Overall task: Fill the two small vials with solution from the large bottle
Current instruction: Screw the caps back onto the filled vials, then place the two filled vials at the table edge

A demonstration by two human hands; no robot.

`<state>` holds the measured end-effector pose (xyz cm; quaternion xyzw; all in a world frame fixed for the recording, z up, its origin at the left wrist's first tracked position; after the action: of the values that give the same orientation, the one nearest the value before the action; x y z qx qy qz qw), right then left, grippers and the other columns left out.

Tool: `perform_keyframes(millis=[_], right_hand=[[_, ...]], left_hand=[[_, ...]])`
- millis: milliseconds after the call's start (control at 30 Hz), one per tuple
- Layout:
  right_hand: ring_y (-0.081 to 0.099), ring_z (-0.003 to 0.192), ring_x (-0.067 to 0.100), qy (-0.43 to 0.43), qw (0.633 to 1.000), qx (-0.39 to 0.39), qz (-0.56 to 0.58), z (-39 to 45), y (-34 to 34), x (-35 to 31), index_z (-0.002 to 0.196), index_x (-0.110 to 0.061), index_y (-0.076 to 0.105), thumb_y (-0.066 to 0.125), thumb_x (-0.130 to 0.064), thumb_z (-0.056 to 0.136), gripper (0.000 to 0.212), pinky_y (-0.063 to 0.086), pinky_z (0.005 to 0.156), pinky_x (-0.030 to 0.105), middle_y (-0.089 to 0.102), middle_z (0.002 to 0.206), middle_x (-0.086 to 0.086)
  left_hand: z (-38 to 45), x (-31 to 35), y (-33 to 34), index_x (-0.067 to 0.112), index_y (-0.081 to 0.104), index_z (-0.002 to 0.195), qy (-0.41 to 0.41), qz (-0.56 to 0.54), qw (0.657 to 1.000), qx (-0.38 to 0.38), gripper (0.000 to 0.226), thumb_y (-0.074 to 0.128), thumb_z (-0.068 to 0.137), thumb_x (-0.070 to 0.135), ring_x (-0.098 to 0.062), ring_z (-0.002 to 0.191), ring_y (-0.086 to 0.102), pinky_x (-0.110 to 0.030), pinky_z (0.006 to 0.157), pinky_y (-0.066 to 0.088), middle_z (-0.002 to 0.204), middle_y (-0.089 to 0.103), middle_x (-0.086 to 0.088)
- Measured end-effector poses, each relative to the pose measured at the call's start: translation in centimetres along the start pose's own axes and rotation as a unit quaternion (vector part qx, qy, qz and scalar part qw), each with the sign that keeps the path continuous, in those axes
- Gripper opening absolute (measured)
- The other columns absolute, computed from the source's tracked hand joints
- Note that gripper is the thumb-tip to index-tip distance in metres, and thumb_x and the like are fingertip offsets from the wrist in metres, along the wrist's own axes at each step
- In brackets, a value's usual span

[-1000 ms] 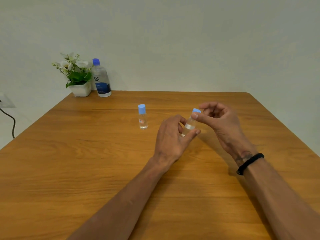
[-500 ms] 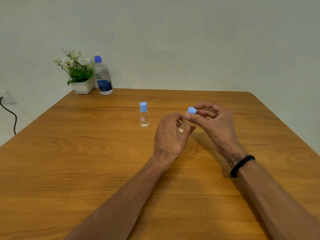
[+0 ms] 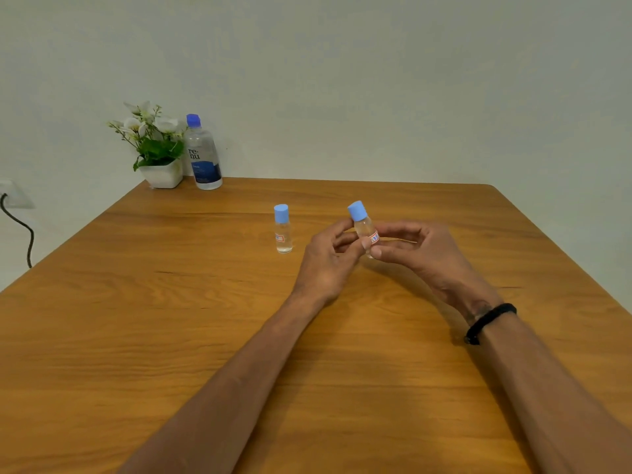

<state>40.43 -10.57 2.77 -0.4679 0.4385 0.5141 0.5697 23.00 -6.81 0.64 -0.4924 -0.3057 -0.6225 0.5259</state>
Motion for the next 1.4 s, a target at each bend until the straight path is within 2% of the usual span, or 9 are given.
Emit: perform_keyframes(millis=[133, 233, 333, 433, 500, 833, 967, 1067, 1400], right_hand=[[0.078, 0.097, 0.017, 0.009, 0.999, 0.006, -0.052, -0.2, 0.3, 0.7, 0.118, -0.007, 0.078, 0.086, 0.005, 0.082, 0.039, 0.064, 0.081, 0.028, 0.083, 0.107, 0.010], [0.077, 0.091, 0.016, 0.016, 0.996, 0.057, -0.069, 0.0, 0.1, 1.1, 0.114, -0.009, 0.079, 0.087, 0.000, 0.082, 0.034, 0.065, 0.082, 0.031, 0.083, 0.104, 0.010], [0.076, 0.094, 0.015, -0.004, 0.990, 0.119, -0.070, 0.6, -1.1, 1.1, 0.113, -0.010, 0.078, 0.089, -0.002, 0.081, 0.035, 0.062, 0.085, 0.025, 0.082, 0.106, 0.006], [0.071, 0.090, 0.011, -0.021, 0.984, 0.156, -0.078, 0.9, -2.6, 1.1, 0.113, -0.014, 0.078, 0.089, -0.006, 0.083, 0.033, 0.058, 0.086, 0.024, 0.078, 0.102, 0.001], [0.067, 0.084, 0.007, -0.022, 0.982, 0.171, -0.074, 1.0, -3.5, 1.3, 0.114, -0.011, 0.078, 0.088, -0.005, 0.084, 0.033, 0.056, 0.086, 0.026, 0.074, 0.093, -0.003], [0.070, 0.093, 0.005, -0.016, 0.945, 0.269, -0.184, 6.9, -12.7, 1.9, 0.115, -0.017, 0.071, 0.089, -0.022, 0.086, 0.035, 0.053, 0.083, 0.017, 0.074, 0.101, -0.005], [0.069, 0.095, 0.019, 0.015, 0.912, 0.308, -0.269, 11.3, -18.7, 2.8, 0.112, -0.012, 0.074, 0.089, -0.019, 0.085, 0.032, 0.057, 0.092, 0.031, 0.073, 0.103, 0.003], [0.069, 0.095, 0.019, 0.034, 0.900, 0.321, -0.292, 13.7, -21.9, 4.3, 0.113, -0.008, 0.076, 0.091, -0.018, 0.083, 0.034, 0.053, 0.088, 0.029, 0.072, 0.099, 0.003], [0.072, 0.096, 0.013, 0.004, 0.900, 0.319, -0.296, 19.2, -25.4, 6.8, 0.115, -0.008, 0.077, 0.091, -0.013, 0.082, 0.036, 0.054, 0.087, 0.021, 0.077, 0.104, 0.003]], left_hand=[[-0.7, 0.9, 0.3, 0.016, 0.065, 0.135, 0.056, 0.158, 0.985, 0.031, 0.035, 0.064, 0.100, 0.021, -0.005, 0.090, 0.064, -0.032, 0.087, 0.056, 0.117, 0.069, 0.003], [-2.7, 2.9, -2.0, 0.021, 0.068, 0.121, 0.088, 0.265, 0.930, 0.241, 0.030, 0.076, 0.092, 0.025, -0.003, 0.092, 0.049, -0.026, 0.089, 0.043, 0.101, 0.058, 0.009], [-4.3, 3.3, -5.9, 0.028, 0.056, 0.126, 0.001, 0.320, 0.875, 0.363, 0.051, 0.082, 0.083, 0.042, -0.019, 0.113, 0.051, -0.036, 0.092, 0.039, 0.117, 0.060, 0.004], [-3.7, 1.4, -8.7, 0.029, 0.043, 0.150, -0.137, 0.351, 0.883, 0.278, 0.083, 0.082, 0.081, 0.053, -0.025, 0.136, 0.043, -0.043, 0.103, 0.035, 0.141, 0.059, 0.002], [-2.9, 0.2, -9.3, 0.030, 0.045, 0.152, -0.175, 0.372, 0.884, 0.221, 0.076, 0.075, 0.087, 0.055, -0.026, 0.137, 0.041, -0.045, 0.106, 0.031, 0.139, 0.063, 0.004], [9.7, -1.6, 1.4, 0.033, 0.075, 0.098, -0.070, 0.323, 0.936, 0.124, 0.022, 0.077, 0.083, 0.050, -0.014, 0.110, 0.067, -0.034, 0.089, 0.036, 0.098, 0.077, 0.014], [17.6, -2.4, 11.9, 0.028, 0.076, 0.094, -0.067, 0.256, 0.962, 0.065, 0.030, 0.084, 0.076, 0.051, -0.013, 0.104, 0.070, -0.042, 0.100, 0.047, 0.096, 0.078, 0.013], [21.8, -2.9, 17.1, 0.029, 0.070, 0.090, -0.062, 0.287, 0.955, 0.042, 0.033, 0.087, 0.075, 0.053, -0.017, 0.102, 0.067, -0.036, 0.090, 0.041, 0.100, 0.077, 0.007], [29.5, -6.3, 21.9, 0.027, 0.071, 0.091, -0.037, 0.349, 0.933, 0.079, 0.043, 0.088, 0.071, 0.061, -0.019, 0.098, 0.067, -0.035, 0.086, 0.041, 0.096, 0.076, 0.005]])
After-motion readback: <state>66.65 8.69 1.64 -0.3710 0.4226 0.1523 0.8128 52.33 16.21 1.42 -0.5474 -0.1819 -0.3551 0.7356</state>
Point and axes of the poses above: each hand's wrist, its own z-axis towards the middle knuckle, its own y-axis out of the palm, x = y × z, the point moved 4 cm from there along z, towards the middle knuckle
